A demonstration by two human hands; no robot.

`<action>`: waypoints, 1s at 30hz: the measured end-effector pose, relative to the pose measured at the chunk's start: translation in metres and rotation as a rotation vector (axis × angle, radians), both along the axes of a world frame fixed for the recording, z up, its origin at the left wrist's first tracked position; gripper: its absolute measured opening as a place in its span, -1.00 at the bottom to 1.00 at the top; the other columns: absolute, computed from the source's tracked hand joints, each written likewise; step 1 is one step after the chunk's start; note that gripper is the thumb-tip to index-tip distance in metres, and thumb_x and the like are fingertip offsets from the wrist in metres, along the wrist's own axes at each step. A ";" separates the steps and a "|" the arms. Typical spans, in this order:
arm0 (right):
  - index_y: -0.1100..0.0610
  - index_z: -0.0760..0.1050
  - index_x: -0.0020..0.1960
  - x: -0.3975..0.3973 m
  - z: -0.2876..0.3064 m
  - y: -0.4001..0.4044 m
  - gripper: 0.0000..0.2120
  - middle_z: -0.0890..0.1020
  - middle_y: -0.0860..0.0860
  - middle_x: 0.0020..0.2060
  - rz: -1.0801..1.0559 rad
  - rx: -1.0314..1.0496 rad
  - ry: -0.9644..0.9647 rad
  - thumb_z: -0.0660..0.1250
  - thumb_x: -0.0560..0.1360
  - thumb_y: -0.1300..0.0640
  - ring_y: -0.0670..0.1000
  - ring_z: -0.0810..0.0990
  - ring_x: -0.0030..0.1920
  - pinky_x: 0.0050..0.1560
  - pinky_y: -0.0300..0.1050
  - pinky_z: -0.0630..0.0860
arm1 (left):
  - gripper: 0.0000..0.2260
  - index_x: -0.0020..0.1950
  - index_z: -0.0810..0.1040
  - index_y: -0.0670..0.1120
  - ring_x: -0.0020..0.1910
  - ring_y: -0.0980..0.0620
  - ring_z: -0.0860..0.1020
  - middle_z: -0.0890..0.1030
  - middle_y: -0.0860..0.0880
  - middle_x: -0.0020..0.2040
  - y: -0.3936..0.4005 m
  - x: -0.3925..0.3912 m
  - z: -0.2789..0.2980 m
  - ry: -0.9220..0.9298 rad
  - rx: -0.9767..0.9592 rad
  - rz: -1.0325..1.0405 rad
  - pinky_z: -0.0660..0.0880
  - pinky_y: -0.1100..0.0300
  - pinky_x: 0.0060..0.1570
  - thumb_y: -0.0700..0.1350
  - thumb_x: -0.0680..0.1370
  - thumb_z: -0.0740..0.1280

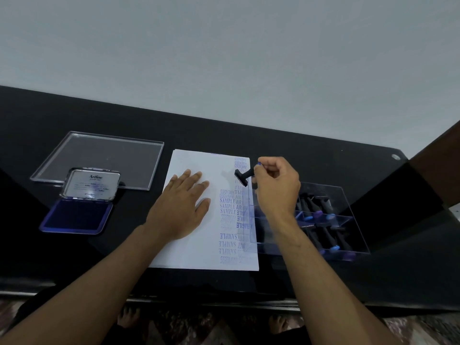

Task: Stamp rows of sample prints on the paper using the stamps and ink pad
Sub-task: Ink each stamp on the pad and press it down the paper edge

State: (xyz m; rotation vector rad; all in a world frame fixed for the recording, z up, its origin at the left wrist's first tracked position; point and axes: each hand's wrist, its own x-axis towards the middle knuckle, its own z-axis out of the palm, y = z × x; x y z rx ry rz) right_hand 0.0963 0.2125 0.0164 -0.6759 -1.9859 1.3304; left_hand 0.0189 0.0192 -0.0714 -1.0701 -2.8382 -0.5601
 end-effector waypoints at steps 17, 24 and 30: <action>0.09 0.60 -0.06 0.003 -0.003 -0.003 -0.88 0.67 0.03 -0.23 -0.006 -0.178 0.073 0.36 0.50 0.28 0.08 0.68 -0.27 -0.36 -0.10 0.62 | -0.46 0.56 0.33 0.02 0.62 -0.01 0.05 0.22 0.00 0.61 0.000 0.000 0.001 0.000 0.000 0.000 -0.09 0.06 0.55 0.20 0.63 0.01; 0.09 0.61 -0.06 0.003 -0.003 -0.002 -0.86 0.67 0.04 -0.23 -0.018 -0.189 0.087 0.35 0.49 0.29 0.08 0.68 -0.29 -0.37 -0.10 0.61 | -0.45 0.56 0.32 0.04 0.62 0.01 0.03 0.20 0.01 0.61 0.000 0.000 0.001 -0.014 -0.008 0.005 -0.09 0.05 0.56 0.21 0.62 0.00; 0.09 0.61 -0.05 0.003 -0.003 -0.002 -0.87 0.68 0.03 -0.22 -0.012 -0.197 0.089 0.35 0.50 0.29 0.07 0.69 -0.27 -0.36 -0.11 0.62 | -0.45 0.55 0.33 0.02 0.62 -0.02 0.05 0.22 0.00 0.61 0.000 0.000 0.004 -0.022 -0.013 -0.001 -0.06 0.03 0.56 0.20 0.62 0.01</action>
